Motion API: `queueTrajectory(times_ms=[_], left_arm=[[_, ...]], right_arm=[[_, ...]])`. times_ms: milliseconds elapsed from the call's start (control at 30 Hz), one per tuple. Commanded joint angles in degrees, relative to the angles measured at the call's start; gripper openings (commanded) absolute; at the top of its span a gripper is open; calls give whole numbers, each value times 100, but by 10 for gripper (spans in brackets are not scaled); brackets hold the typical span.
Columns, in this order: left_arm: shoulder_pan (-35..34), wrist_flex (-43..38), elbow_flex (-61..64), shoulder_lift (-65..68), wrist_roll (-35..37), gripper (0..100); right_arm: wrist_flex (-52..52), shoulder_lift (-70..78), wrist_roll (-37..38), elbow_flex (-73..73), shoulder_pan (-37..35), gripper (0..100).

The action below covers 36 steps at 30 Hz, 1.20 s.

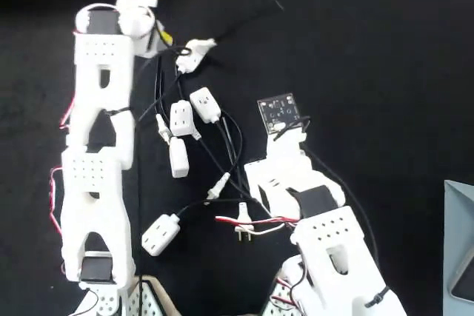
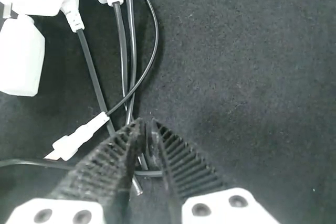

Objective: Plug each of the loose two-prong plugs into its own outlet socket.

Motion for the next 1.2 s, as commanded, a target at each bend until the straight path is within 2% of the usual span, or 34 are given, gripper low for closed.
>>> queueTrajectory(times_ms=[0, 100, 500, 600, 833, 900, 1033, 1167], left_arm=[[-268, 1345, -971, -62, 220, 274], [-268, 1846, -1033, -62, 237, 274], [-497, 1837, 4, -246, 141, 273], [-426, 1837, 752, -615, -273, 273], [-198, 1811, 3248, -2180, -686, 273], [-119, 1767, 3837, -2541, -554, 274], [48, 1064, 4796, -2752, 378, 278], [66, 308, 5508, -2743, 905, 278]], right_arm=[[-105, -110, 9, -66, 88, 15], [-105, -110, 9, -66, 88, 15], [-105, -84, 9, -66, 88, 15], [-105, -84, 9, -66, 88, 15], [-141, -84, 9, -57, 88, 15], [-141, -84, 9, -57, 88, 15], [-141, -84, 9, -57, 88, 15], [-141, -84, 9, -40, 88, 15]])
